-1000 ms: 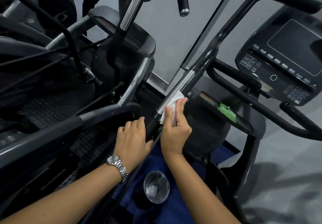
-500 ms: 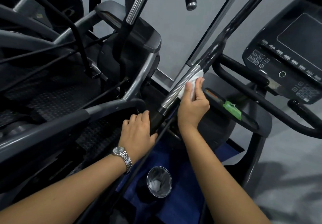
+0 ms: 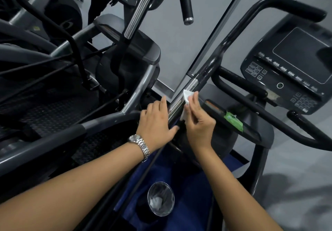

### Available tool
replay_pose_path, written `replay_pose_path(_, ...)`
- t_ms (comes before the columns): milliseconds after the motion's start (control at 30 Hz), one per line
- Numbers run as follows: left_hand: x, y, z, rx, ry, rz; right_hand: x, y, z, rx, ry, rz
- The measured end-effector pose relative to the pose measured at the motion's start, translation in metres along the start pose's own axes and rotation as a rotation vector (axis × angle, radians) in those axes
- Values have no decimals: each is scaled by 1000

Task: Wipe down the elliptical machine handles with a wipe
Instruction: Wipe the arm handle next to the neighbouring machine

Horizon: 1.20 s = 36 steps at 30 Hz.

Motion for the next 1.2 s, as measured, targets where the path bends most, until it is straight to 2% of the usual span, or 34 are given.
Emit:
replay_pose_path(133,7,-8,12,-6,11,22,-1,-8,26,33,-84,-16)
replay_pose_path(300,15,-8,14,-4,10,25,-4,-18,3,-236,88,-96)
replay_pose_path(433,14,-8,14,-8,-11,33,-3,-22,36,-133,-35,-91)
replay_pose_path(600,12,-8,12,-5,-6,33,-6,-16,6,-361,174,-154)
replay_pose_path(767,11,-8,12,-9,-4,41,-6,-18,52,-269,56,-234)
replay_pose_path(900,11,-8,11,-12,9,43,-10,-9,18,-485,279,-239)
replay_pose_path(1067,12,-8,11,-12,-5,61,-11,-15,62,-395,130,-285)
replay_pose_path(1200,11,-7,11,-17,9,62,-6,-7,37,-547,227,-318)
Point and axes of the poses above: each hand's wrist, its own z-axis towards the middle knuckle, its own x-axis out of the palm, y = z × x, the point moved 2 cm from there along z, towards the middle knuckle, and after that the axes turned 1 degree about -y, right-handed, at the moved point
